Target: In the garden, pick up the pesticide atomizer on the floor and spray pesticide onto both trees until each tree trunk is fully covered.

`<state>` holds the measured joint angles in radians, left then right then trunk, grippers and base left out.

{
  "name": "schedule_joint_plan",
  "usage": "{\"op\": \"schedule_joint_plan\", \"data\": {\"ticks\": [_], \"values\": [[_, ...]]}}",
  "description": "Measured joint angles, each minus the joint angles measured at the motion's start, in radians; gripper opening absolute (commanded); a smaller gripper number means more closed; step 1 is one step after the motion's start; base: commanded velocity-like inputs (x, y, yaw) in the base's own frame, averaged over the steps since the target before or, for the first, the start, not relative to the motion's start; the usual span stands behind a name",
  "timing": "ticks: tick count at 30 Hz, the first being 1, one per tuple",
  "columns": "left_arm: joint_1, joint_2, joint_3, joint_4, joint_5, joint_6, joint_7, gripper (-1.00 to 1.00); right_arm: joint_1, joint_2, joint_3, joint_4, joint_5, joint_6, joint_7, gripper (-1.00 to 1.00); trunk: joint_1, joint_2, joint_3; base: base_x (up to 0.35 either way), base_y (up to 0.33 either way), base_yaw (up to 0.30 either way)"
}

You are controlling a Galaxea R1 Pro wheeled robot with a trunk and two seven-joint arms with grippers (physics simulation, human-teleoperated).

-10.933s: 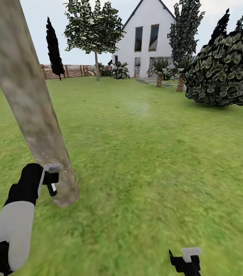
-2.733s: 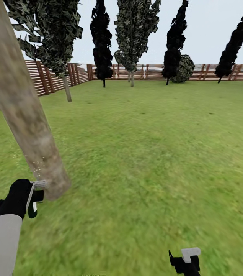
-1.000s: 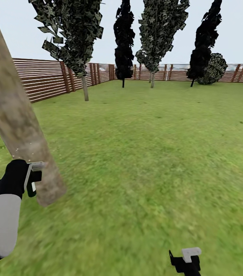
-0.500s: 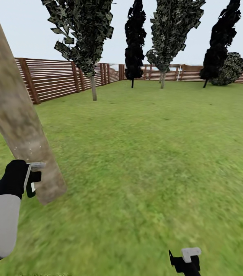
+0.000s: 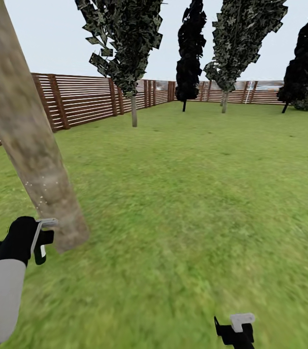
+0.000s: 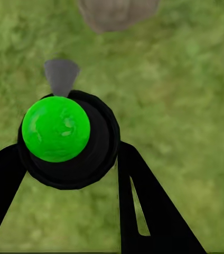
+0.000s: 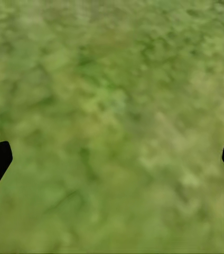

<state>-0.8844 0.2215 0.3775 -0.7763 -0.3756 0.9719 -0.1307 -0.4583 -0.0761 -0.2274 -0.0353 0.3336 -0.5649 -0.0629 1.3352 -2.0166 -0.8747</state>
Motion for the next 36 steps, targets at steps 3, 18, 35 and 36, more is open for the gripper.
{"op": "schedule_joint_plan", "data": {"ticks": [3,18,35,36], "values": [[0.008,0.001,0.0,0.034,-0.002,-0.024,0.001,-1.0,0.0,-0.001,0.0,0.0,0.0,0.0,-0.001,1.0,0.0,0.0,0.0,0.284,-0.141,0.001],[0.048,0.005,0.061,0.173,0.043,-0.186,-0.009,-1.0,0.0,0.002,0.001,-0.001,0.001,0.0,0.001,1.0,0.0,0.0,0.0,0.122,-0.037,0.152],[0.048,0.009,0.049,0.173,0.116,-0.182,-0.008,-1.0,0.0,0.001,0.001,-0.001,0.001,0.0,0.0,1.0,0.0,0.0,0.0,0.214,-0.003,0.115],[0.048,0.009,0.051,0.173,0.116,-0.182,-0.008,-1.0,-0.001,0.001,0.001,-0.001,0.001,0.0,0.0,1.0,0.0,0.0,0.0,0.307,-0.104,0.0]]}}
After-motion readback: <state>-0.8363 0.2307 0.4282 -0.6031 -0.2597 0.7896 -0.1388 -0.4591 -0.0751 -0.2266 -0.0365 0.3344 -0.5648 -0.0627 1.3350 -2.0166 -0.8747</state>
